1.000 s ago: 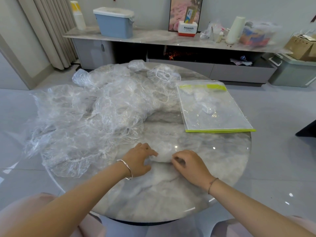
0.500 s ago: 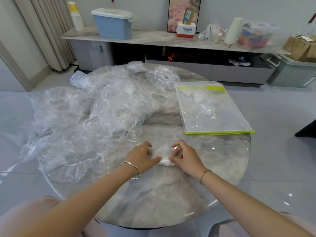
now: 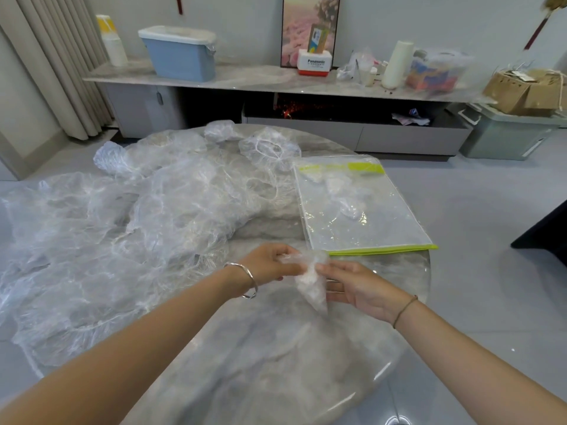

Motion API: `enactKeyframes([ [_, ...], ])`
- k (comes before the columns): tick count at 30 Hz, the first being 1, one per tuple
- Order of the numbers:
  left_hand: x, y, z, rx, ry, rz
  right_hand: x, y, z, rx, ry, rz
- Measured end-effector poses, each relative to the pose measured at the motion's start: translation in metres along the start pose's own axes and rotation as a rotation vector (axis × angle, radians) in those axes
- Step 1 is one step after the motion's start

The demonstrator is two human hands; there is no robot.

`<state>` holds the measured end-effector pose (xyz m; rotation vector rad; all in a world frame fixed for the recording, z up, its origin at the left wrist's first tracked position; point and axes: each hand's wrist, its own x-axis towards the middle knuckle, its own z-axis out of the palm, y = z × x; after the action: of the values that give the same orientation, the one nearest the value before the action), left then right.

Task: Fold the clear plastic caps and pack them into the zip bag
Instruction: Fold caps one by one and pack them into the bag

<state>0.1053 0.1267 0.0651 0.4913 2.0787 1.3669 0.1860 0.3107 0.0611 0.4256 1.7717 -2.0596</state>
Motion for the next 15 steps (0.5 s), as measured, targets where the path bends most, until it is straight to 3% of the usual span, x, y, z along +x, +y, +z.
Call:
enactKeyframes([
  [6, 0.063, 0.03, 0.024, 0.001, 0.075, 0.073, 0.005, -0.006, -0.057, 0.201, 0.357, -0.056],
  [9, 0.094, 0.019, 0.036, 0.258, 0.151, 0.178, 0.004, -0.004, -0.088, 0.274, 0.465, -0.072],
  [15, 0.139, 0.005, 0.055, 0.835, 0.054, 0.249, 0.002, 0.007, -0.125, 0.317, 0.517, -0.059],
])
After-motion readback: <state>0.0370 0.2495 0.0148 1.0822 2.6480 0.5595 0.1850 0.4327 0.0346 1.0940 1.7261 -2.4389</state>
